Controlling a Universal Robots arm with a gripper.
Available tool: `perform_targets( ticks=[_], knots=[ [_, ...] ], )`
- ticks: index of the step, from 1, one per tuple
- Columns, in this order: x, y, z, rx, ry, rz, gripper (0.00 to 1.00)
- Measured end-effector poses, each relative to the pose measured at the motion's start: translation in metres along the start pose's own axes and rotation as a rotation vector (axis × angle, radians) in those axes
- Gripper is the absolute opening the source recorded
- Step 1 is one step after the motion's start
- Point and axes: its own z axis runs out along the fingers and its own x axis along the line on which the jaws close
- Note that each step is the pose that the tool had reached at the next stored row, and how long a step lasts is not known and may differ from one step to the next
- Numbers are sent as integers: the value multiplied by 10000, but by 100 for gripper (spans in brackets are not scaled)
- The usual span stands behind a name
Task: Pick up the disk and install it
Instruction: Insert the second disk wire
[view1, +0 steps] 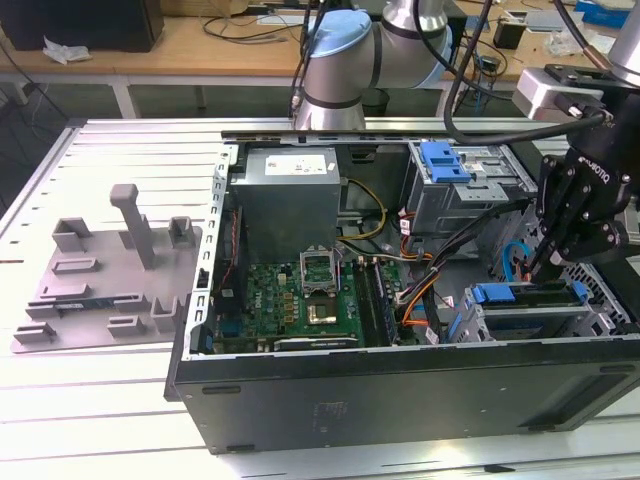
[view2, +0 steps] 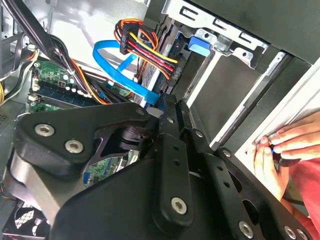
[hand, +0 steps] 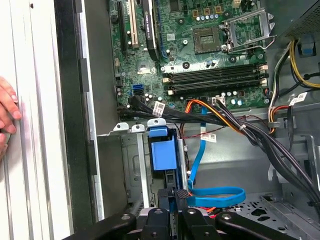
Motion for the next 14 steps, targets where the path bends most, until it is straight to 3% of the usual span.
perform_targets(
  ticks=[1,3,4,5,14],
  knots=[
    [0,0,0,0,-3,0,16],
    [1,-1,1,10,-121,-12,16],
    [1,0,1,41,-327,-30,16],
    [3,-1,1,62,-428,-40,16],
    [28,-4,11,71,-461,-80,16]
  ],
)
